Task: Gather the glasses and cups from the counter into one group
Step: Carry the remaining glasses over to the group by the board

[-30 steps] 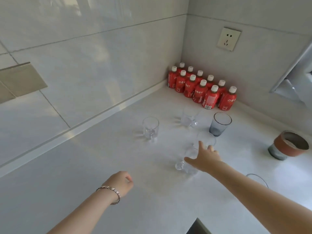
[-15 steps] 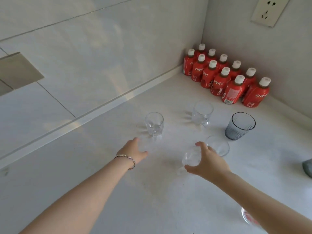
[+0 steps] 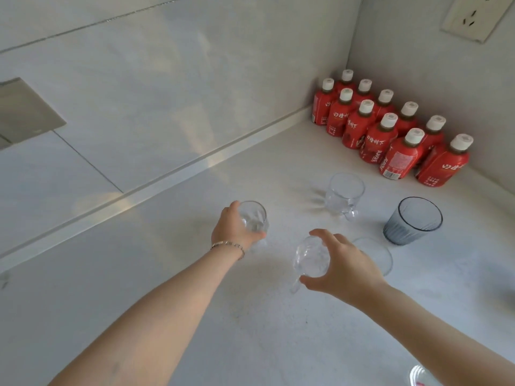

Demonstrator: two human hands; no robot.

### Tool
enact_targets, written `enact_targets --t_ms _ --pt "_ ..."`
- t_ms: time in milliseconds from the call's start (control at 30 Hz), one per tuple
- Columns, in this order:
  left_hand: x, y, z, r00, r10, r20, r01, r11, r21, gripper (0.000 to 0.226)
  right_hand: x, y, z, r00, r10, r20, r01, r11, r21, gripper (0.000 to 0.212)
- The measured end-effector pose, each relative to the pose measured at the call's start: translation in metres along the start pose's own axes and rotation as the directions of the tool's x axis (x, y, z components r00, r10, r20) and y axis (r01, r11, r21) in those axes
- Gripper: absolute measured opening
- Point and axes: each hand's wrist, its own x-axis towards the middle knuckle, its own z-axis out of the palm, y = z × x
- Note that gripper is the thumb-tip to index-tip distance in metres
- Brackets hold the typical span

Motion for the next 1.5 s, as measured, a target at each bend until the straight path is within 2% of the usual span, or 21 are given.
enact_targets --t_ms 133,333,500,633,933,1100,1233,1333,1500 --pt "-0.050 -0.049 -0.033 1.000 -0.016 -0.016 0.015 0.994 -0.108 0.083 0.000 -0.024 0.016 0.995 -0.065 0.075 0.067 0.998 -0.018 0.087" --pt "-0.121 -0.144 -0.122 0.990 -0.121 -0.077 0.113 0.989 -0.094 0.086 -0.002 -0.106 0.055 0.952 -0.199 0.232 0.206 0.979 -0.006 0.099" --pt "-0.178 -0.237 -0.195 0.948 -0.279 -0.155 0.265 0.958 -0.105 0.088 -0.016 -0.198 0.104 0.882 -0.328 0.340 0.359 0.933 -0.032 0.090" --pt "-0.217 -0.322 -0.247 0.910 -0.356 -0.211 0.333 0.933 -0.137 0.092 -0.035 -0.281 0.156 0.826 -0.403 0.394 0.452 0.891 -0.038 0.086" --pt "-0.281 -0.510 -0.355 0.858 -0.443 -0.259 0.402 0.894 -0.199 0.087 -0.084 -0.475 0.298 0.740 -0.395 0.545 0.503 0.862 -0.057 0.078" --pt "-0.293 -0.577 -0.401 0.837 -0.468 -0.282 0.422 0.882 -0.209 0.092 -0.074 -0.575 0.364 0.712 -0.452 0.537 0.567 0.821 -0.061 0.075" --pt "-0.297 -0.612 -0.422 0.801 -0.504 -0.322 0.432 0.860 -0.273 0.089 -0.044 -0.650 0.405 0.758 -0.480 0.442 0.570 0.817 -0.090 0.088" --pt "-0.299 -0.636 -0.426 0.788 -0.519 -0.331 0.425 0.848 -0.317 0.087 -0.016 -0.691 0.426 0.811 -0.464 0.357 0.515 0.855 -0.057 0.085" --pt "-0.291 -0.667 -0.431 0.789 -0.527 -0.316 0.432 0.841 -0.324 0.086 0.016 -0.731 0.447 0.799 -0.483 0.359 0.556 0.820 -0.134 0.079"
